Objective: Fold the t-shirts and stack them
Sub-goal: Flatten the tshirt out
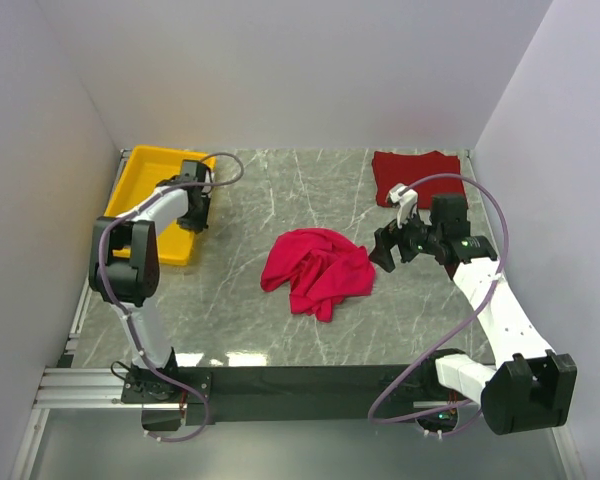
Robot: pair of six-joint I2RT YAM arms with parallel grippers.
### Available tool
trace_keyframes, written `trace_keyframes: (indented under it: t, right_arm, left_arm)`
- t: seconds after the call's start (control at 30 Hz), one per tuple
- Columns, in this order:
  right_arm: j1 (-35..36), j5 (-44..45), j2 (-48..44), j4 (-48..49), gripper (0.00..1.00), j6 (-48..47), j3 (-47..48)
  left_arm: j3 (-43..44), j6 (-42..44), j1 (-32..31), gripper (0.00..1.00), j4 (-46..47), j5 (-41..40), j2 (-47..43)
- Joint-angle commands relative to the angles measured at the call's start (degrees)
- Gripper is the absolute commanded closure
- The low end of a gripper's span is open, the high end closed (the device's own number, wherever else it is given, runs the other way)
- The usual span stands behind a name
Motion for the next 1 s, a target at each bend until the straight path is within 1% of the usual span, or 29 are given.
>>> trace_keyframes:
  t: [0.0, 0.23, 0.27, 0.43, 0.6, 0.8, 0.97]
  right_arm:
    - [0.1, -0.8, 0.2, 0.7, 0.04, -0.8, 2.4]
    - [0.2, -0.2, -0.3, 0.4, 0.04, -0.9, 2.2]
    - [0.1, 0.0, -0.3, 0.2, 0.04, -1.0, 2.2]
    - [0.1, 0.5, -0.1, 0.0, 0.04, -1.2, 2.7]
    - [0.1, 0.8, 0.4, 0.1, 0.04, -1.3, 3.2]
    - [0.0, 0.9, 1.0, 0.0, 0.04, -1.8, 4.0]
    - [0.0, 0.6, 1.4, -0.3, 0.04, -2.3, 4.6]
  left_arm:
    - [1.0, 13.5, 3.8, 1.00, 5.6, 4.5, 0.5]
    - [8.7, 13.4, 7.5, 1.00, 6.6, 5.5, 6.8]
    - [11.2, 13.1, 7.8, 1.00, 6.2, 5.7, 7.7]
    - [18.6, 12.0, 8.2, 1.00, 3.0, 4.8, 12.3]
    - [19.5, 9.3, 9.8, 0.99, 2.3, 4.6, 12.8]
    - [16.8, 7.6, 11.1, 0.97, 4.0, 3.9, 12.5]
    - [16.9, 7.0, 11.2, 0.78, 4.4, 3.2, 12.5]
